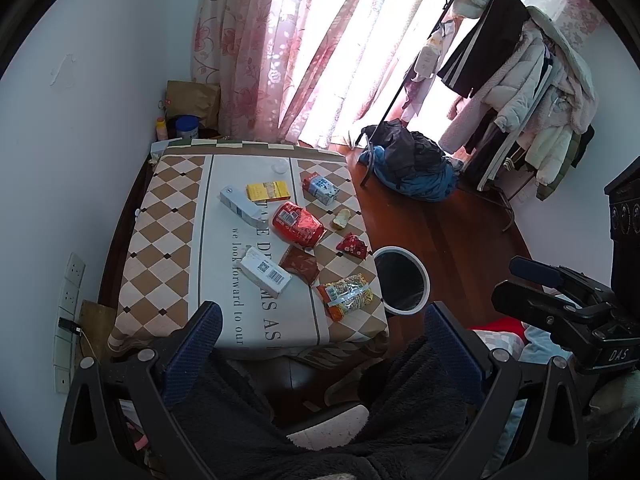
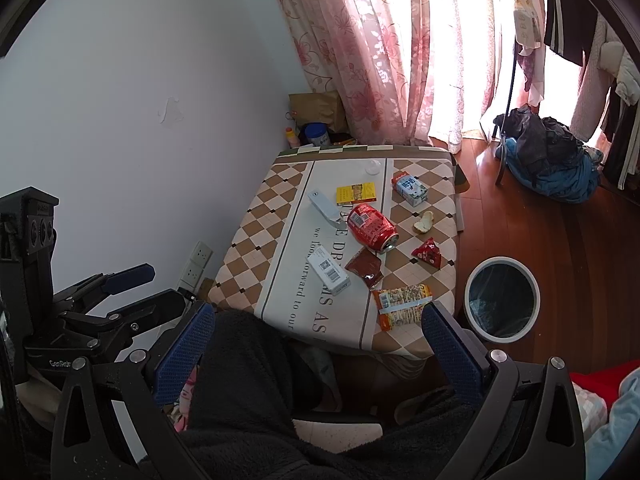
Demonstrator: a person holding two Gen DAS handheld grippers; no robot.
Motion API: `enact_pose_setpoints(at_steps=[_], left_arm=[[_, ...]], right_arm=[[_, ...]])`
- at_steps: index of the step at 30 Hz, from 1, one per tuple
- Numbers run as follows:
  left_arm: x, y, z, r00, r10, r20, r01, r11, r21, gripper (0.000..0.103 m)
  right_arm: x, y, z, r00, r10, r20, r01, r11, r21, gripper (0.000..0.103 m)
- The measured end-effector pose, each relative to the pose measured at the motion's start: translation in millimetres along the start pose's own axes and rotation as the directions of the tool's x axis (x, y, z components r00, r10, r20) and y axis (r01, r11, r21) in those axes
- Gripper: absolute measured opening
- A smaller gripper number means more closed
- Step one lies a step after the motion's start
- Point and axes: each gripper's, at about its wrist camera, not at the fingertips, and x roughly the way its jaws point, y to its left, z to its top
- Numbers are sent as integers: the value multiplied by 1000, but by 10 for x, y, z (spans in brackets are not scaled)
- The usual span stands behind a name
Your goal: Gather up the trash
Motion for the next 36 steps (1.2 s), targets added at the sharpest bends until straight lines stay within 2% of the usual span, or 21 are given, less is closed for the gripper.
enact_pose_setpoints(at_steps=[5,7,10,12,13,16,19,20,23,25,29,30,34,36], left_arm=[[16,1,-5,1000,7,-1,-7,1000,-2,103],[71,1,19,999,32,1,-32,999,-11,103],[286,64,78,989,149,19,-149,989,-25,103],[543,167,118,971,239,14,-238,970,-41,103],[738,226,126,958,286,-3,-286,957,-52,103],[1175,473,144,939,337,-71,-342,937,-75,103],[1722,694,108,915,364,-173,-384,918,-101,103],[1874,744,92,904,373,-208,-401,910,-107,103],[2248,911,55,880,378,-287,-427,895,-131,103],[2493,1024,54,865,370,-339,-441,883,-159,103],[2905,1198,92,853,288,-435,-424,869,-257,103],[3017,1243,111,855,245,-456,-406,864,-297,103],[3379,1306,171,845,146,-515,-380,840,-387,102],[3542,1324,197,835,127,-535,-383,832,-402,102]], right_arm=[[5,-22,3,1000,0,2,0,1000,11,103],[30,-57,13,1000,-1,12,1,999,41,103],[152,-233,26,999,-20,33,16,991,135,103],[315,-413,19,998,-54,38,45,975,218,103],[455,-548,-4,996,-78,33,66,959,275,103],[986,-907,-138,993,-111,-33,115,905,410,103],[1590,-1216,-333,987,-97,-128,150,839,522,103],[1873,-1348,-411,982,-84,-172,169,805,569,103],[2439,-1538,-583,964,-71,-255,224,735,640,103],[2674,-1612,-657,958,-73,-278,248,700,670,103],[3142,-1741,-716,938,-81,-338,310,632,710,103],[3215,-1764,-717,936,-76,-343,313,623,717,103],[3406,-1816,-724,916,-109,-387,372,595,713,98],[3443,-1769,-661,904,-158,-398,408,599,689,89]])
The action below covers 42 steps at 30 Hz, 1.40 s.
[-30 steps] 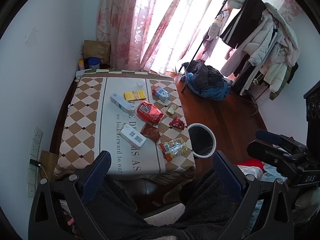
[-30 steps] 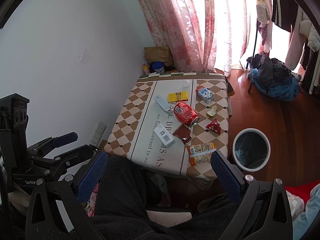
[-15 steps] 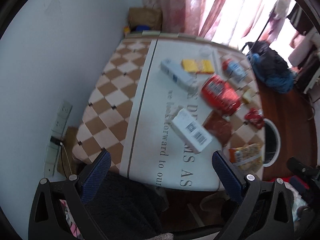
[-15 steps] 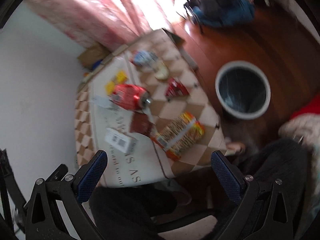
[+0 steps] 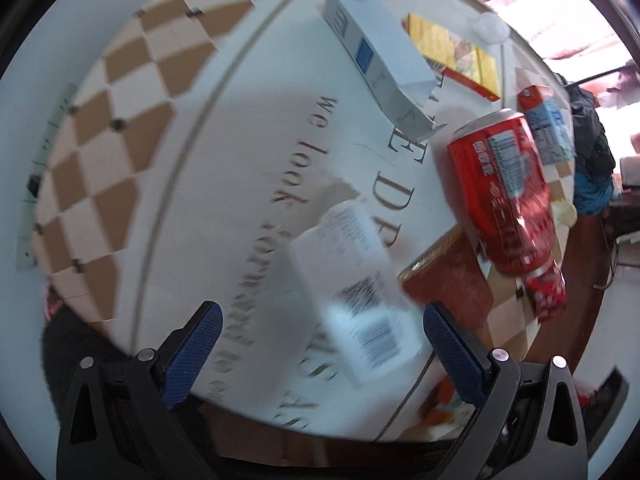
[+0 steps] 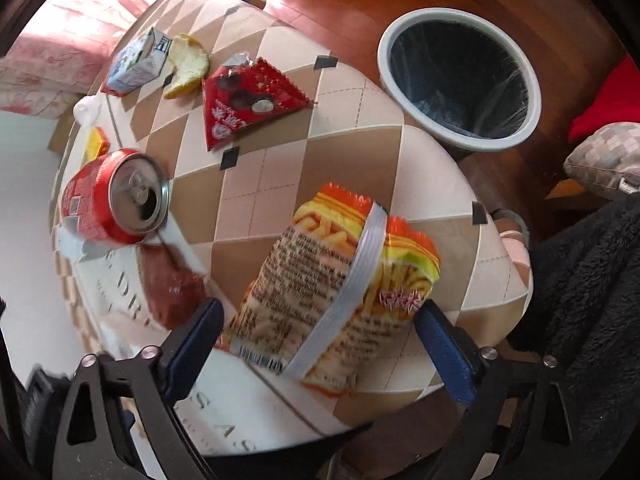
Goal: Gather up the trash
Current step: 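Grasp the white cardboard box with the left tool while the right tool grasps the snack bag, then carry the white box and snack bag with both tools over the trash bin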
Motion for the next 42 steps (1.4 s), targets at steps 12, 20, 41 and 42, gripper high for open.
enact_pose_setpoints(at_steps=[12,20,41,42], left_arm=[[21,74,-165,973,168,155,-211,923,322,53],[19,437,-231,973,165,161,-210,923,322,53],[-590,768,-577,884,145,444,-319,882,347,46],[-662,654,-668,879,145,454,-323,881,345,46]], right_arm=[[-23,244,-33,998,-69,5,68,968,-242,81],[38,47,-28,999,-1,-50,-2,998,-65,88],[-421,659,-610,975,-23,223,135,857,-498,39],[-515,690,-636,970,-9,244,140,840,-524,39]])
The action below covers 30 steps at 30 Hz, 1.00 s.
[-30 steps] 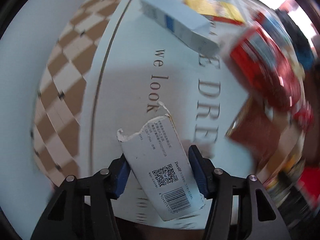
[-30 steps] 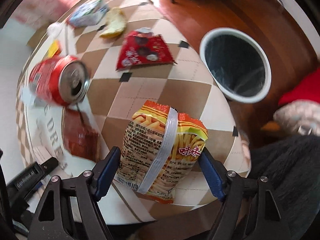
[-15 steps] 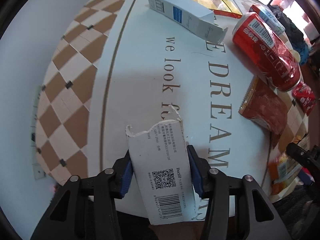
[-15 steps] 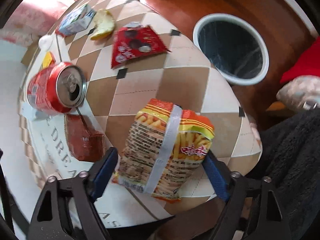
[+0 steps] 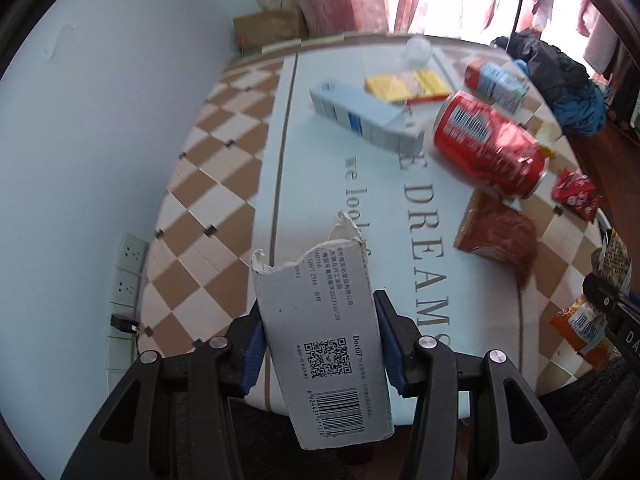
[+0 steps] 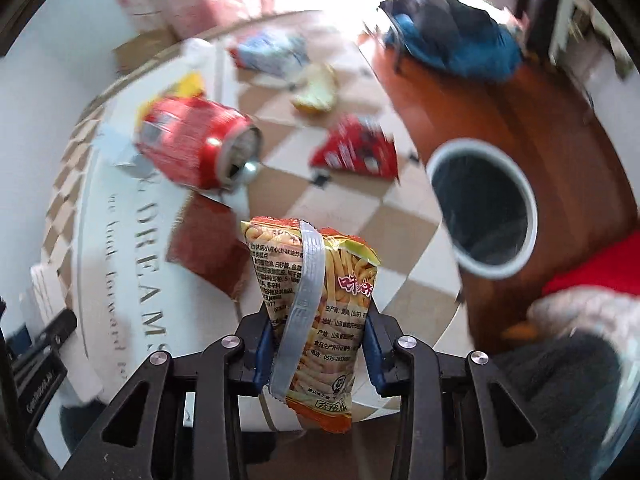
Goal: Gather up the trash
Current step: 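Carry the white box and snack bag with both tools over the trash bin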
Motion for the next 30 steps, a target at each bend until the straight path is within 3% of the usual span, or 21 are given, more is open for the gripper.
enact_pose_setpoints(at_steps=[8,16,23,30], left_arm=[[-731,-482,-50,993,5,115,-4,1000,-11,46],[-1367,-896,170,967,-47,249,37,998,46,46],[-1667,-1654,494,942,-161,295,119,980,158,46],[-1479,-2815,904,930,-268,252,194,939,285,46]], right_arm=[[-665,-157,178,980,-5,199,35,988,-151,39],[-1239,-590,276,949,1,317,40,991,-124,39],[-1500,-1363,492,937,-1,351,13,999,-31,39],[-1320,-2459,816,946,-62,318,32,995,98,39]])
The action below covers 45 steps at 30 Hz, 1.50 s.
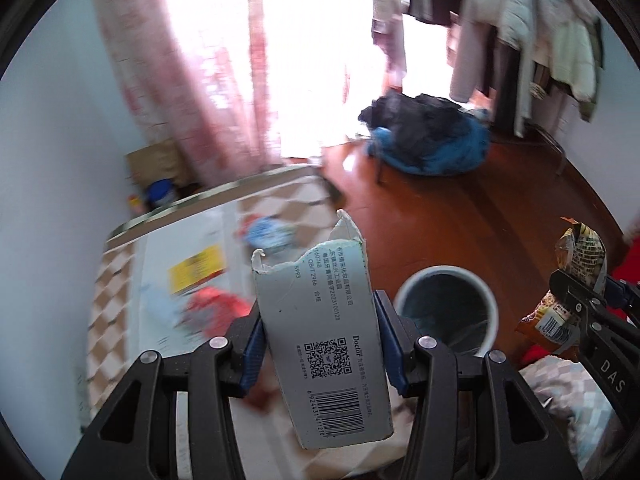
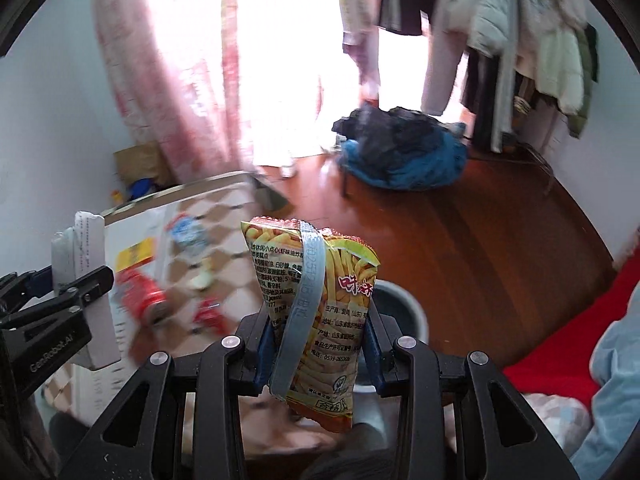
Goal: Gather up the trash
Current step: 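Carry the white box and snack bag with both tools over the trash bin, then open both tools to drop the box and snack bag into the bin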
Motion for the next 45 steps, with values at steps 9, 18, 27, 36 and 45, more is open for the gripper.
enact_pose_setpoints(at_steps=[9,18,27,36,45], left_arm=[[1113,-999,339,987,-107,-124,119,988,96,46],[2076,-1496,235,947,-145,-286,193,970,145,48],[2414,-1617,93,912,-165,-377,220,969,109,72],[2285,-1525,115,917,-150,-370,193,978,82,91],[1958,-1371,124,938,-110,-328,145,986,85,97]], right_arm=[[1224,-1139,28,972,59,-226,-19,984,176,39],[2532,-1498,-355,890,128,-439,-16,968,249,39],[3104,-1676,-632,848,150,-508,5,957,291,51],[3015,-1743,-625,853,150,-500,21,947,319,98],[2453,-1676,-471,887,31,-461,89,968,236,103]])
